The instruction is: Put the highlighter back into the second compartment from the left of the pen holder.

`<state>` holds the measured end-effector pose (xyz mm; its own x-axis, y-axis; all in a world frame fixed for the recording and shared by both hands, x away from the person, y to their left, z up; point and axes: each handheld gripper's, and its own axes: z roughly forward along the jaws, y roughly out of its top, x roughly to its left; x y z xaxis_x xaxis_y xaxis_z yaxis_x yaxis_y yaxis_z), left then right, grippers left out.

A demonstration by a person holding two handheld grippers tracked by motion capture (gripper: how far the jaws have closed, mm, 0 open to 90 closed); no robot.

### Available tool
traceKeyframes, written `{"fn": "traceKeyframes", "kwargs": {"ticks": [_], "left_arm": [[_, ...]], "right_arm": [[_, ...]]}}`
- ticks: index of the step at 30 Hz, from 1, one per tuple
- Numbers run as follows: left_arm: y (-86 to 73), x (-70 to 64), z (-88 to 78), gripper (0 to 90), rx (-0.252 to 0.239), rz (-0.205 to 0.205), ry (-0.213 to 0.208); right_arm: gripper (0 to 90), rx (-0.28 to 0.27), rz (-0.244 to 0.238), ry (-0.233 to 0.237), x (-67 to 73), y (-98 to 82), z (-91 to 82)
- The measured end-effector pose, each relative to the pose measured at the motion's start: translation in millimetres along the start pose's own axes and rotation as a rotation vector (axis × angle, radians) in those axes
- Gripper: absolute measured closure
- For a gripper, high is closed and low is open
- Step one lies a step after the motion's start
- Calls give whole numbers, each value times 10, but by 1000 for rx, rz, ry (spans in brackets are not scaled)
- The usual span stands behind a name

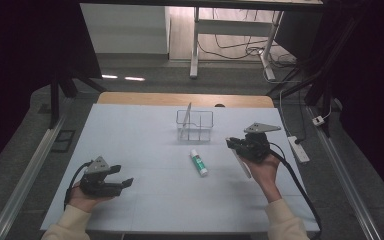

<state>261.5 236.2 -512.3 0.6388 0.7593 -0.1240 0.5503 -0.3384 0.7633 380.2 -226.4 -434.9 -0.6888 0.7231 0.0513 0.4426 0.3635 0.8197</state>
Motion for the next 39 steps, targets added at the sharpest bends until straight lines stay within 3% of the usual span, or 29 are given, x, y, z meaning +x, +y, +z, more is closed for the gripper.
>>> {"fn": "traceKeyframes", "kwargs": {"ticks": [8, 22, 39], "left_arm": [[5, 0, 12, 284, 2, 2, -4], [4, 4, 20, 284, 3, 2, -6], [10, -3, 20, 284, 2, 7, -7]], "right_arm": [[784, -59, 29, 6, -14, 70, 20], [784, -134, 29, 16, 42, 287, 117], [783, -199, 53, 28, 51, 514, 242]]}}
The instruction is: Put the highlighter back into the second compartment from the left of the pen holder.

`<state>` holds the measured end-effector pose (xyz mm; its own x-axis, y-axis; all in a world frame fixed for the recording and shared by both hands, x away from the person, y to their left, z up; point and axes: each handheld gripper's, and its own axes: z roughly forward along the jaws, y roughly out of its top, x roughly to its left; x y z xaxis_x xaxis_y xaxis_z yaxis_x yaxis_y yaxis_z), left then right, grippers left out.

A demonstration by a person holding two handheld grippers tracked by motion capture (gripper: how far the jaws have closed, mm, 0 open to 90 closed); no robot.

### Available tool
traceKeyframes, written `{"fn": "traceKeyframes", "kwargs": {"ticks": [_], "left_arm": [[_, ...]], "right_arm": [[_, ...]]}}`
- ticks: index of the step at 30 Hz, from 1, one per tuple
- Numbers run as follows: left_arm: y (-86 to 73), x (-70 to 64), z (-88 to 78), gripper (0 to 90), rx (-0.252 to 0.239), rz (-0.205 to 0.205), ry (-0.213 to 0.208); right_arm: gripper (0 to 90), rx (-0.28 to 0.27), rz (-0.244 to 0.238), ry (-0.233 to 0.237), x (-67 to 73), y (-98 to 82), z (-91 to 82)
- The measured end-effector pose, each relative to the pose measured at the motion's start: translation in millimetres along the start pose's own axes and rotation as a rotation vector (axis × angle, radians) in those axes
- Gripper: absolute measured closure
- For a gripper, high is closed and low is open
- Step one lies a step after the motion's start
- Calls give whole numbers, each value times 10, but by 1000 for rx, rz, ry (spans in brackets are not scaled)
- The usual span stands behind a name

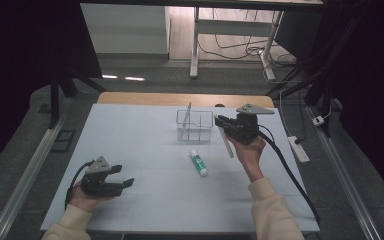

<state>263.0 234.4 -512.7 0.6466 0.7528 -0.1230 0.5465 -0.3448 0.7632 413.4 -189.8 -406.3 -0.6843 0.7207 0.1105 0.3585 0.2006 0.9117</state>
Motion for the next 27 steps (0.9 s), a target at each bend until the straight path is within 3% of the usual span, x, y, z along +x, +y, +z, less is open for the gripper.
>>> {"fn": "traceKeyframes", "kwargs": {"ticks": [27], "left_arm": [[-2, 9, -5, 282, -3, -1, 0]], "right_arm": [[783, -51, 6, -27, -13, 172, 162]]}}
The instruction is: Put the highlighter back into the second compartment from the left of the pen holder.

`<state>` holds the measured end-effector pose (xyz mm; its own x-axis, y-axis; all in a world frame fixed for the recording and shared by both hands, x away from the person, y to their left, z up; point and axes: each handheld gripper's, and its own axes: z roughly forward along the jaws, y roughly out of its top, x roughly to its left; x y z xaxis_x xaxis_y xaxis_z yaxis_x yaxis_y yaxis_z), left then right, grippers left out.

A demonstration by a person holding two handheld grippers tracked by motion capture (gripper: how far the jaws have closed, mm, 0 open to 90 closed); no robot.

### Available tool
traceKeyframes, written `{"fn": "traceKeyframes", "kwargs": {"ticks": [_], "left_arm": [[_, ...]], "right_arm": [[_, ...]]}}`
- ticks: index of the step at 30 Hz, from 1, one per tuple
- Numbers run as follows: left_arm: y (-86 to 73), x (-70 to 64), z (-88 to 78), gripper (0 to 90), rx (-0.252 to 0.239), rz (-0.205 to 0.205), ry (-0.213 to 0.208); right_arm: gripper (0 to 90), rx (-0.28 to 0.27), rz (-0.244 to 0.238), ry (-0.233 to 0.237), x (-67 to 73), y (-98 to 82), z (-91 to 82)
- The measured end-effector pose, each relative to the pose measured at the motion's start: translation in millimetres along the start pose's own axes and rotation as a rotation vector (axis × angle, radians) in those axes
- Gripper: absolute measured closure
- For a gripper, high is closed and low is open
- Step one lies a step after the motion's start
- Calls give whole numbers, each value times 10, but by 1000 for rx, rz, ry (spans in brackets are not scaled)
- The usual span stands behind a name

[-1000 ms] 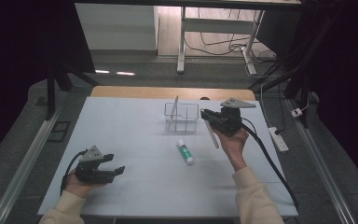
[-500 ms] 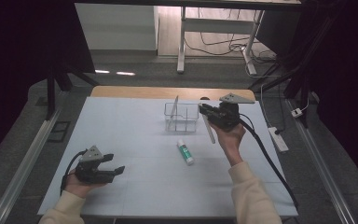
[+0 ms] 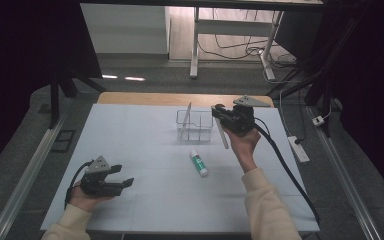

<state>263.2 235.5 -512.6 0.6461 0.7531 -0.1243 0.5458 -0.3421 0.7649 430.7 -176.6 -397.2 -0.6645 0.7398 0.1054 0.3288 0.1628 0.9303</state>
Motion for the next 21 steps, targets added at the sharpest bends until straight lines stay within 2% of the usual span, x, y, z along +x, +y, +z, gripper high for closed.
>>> {"fn": "traceKeyframes", "kwargs": {"ticks": [21], "left_arm": [[2, 7, 7, 282, 3, 0, 1]], "right_arm": [[783, -33, 3, 4, 25, 173, 148]]}}
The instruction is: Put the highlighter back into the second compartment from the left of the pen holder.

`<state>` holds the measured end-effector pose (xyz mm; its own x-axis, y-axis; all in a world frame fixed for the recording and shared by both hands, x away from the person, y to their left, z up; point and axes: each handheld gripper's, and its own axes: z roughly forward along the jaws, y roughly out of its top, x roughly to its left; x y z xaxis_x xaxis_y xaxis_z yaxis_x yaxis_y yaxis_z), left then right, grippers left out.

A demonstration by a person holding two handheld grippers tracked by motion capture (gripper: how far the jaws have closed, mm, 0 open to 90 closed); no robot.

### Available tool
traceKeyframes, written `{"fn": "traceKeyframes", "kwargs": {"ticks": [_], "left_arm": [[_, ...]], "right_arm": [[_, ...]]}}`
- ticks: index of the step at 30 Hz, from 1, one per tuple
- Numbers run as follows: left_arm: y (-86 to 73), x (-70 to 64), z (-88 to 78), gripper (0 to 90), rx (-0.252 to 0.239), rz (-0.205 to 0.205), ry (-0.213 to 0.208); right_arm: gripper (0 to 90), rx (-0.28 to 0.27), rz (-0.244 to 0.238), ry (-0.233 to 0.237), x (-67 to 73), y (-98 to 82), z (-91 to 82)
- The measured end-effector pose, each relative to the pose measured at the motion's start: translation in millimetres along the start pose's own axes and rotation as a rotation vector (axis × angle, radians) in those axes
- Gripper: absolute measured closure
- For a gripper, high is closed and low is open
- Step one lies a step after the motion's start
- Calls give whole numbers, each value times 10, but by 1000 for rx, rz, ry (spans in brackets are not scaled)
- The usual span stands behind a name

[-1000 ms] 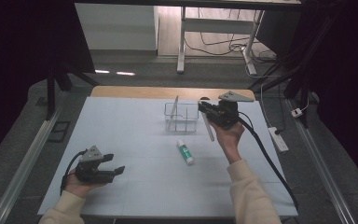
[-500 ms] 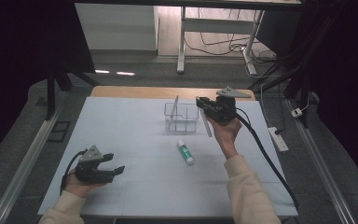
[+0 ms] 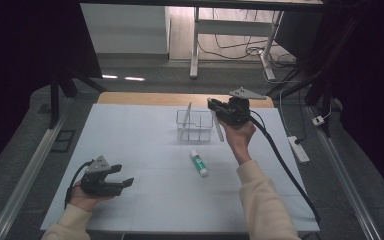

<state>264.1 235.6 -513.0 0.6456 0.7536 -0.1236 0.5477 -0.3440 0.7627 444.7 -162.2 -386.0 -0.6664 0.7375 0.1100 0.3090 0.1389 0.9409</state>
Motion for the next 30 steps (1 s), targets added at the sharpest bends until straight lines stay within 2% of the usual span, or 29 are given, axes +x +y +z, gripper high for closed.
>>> {"fn": "traceKeyframes", "kwargs": {"ticks": [15, 30], "left_arm": [[-1, 0, 9, 281, 5, 3, 0], [-3, 4, 13, 281, 5, 2, -3]], "right_arm": [[783, -13, -1, -9, -20, 60, 63], [783, -10, -6, -5, -4, 106, 222]]}}
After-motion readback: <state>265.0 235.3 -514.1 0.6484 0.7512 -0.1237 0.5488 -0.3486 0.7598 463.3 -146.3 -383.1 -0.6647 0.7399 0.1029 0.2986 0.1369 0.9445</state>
